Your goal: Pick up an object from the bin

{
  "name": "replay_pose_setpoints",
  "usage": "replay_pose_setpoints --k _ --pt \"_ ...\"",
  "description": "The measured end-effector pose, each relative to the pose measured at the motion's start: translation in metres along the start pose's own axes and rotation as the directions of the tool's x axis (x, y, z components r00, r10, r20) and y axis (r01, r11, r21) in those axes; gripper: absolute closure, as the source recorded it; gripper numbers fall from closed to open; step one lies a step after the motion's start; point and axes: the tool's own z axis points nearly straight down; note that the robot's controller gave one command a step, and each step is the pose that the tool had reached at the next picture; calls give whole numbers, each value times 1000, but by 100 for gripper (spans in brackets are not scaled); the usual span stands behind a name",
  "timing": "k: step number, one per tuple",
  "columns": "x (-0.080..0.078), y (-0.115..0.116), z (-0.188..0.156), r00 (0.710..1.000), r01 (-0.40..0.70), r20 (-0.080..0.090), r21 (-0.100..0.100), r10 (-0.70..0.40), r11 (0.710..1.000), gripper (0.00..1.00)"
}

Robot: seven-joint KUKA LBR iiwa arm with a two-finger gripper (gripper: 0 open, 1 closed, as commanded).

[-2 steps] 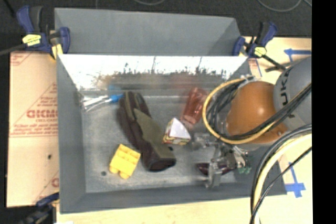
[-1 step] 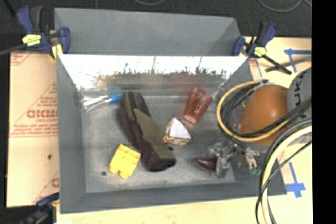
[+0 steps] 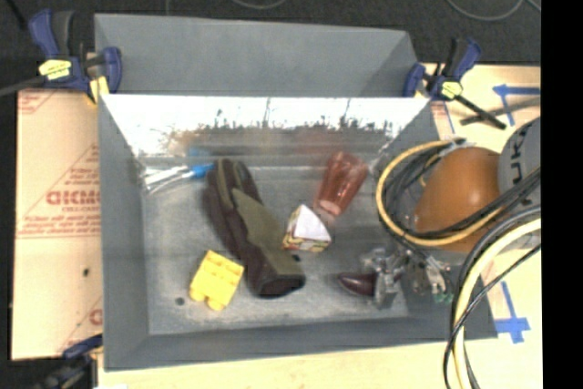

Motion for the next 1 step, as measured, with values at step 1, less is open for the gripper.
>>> replay_pose_setpoints --k 1 --pt "-5 -3 -175 1000 5 11 4 -5 1000 100"
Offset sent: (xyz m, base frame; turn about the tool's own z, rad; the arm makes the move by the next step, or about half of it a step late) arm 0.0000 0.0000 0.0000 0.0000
